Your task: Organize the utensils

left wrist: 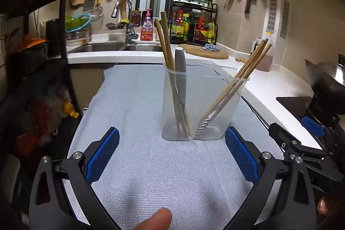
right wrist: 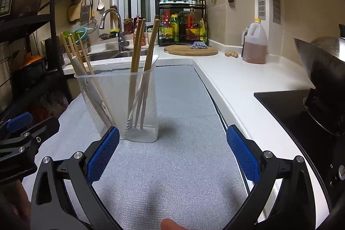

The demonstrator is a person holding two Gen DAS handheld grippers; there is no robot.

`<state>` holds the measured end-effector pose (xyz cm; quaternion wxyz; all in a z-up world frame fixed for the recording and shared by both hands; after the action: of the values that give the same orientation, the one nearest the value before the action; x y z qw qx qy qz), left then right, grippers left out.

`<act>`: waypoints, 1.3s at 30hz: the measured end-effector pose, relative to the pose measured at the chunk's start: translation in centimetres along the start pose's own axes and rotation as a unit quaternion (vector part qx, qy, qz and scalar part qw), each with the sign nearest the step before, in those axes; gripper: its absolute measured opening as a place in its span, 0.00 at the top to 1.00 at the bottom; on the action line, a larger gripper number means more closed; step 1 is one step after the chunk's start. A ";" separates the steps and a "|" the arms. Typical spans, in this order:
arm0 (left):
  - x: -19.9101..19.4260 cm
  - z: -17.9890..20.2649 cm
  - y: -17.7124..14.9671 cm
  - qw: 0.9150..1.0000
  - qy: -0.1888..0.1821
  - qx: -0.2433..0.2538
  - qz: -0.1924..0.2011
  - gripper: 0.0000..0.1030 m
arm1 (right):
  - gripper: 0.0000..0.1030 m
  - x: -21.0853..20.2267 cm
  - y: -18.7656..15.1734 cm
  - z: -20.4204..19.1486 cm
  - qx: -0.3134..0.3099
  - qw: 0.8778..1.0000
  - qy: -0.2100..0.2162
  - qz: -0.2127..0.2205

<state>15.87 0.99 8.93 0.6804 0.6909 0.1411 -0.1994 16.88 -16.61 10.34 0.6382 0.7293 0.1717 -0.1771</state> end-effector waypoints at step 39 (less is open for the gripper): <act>-0.3 0.2 0.2 1.000 0.002 0.009 0.016 0.07 | 0.05 -0.1 0.0 -0.4 -0.007 1.000 -0.005 0.010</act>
<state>15.67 0.86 9.30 0.6768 0.6998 0.1292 -0.1885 16.80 -16.17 10.44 0.6456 0.7258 0.1626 -0.1730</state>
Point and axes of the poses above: each gripper's, at about its wrist camera, not at the fingertips, and x roughly the way its jaws point, z to its right, y to its top, the point moved 1 cm from there along x, roughly the way its jaws point, and after that the axes turned 6 degrees about x, right-handed, at the moved point
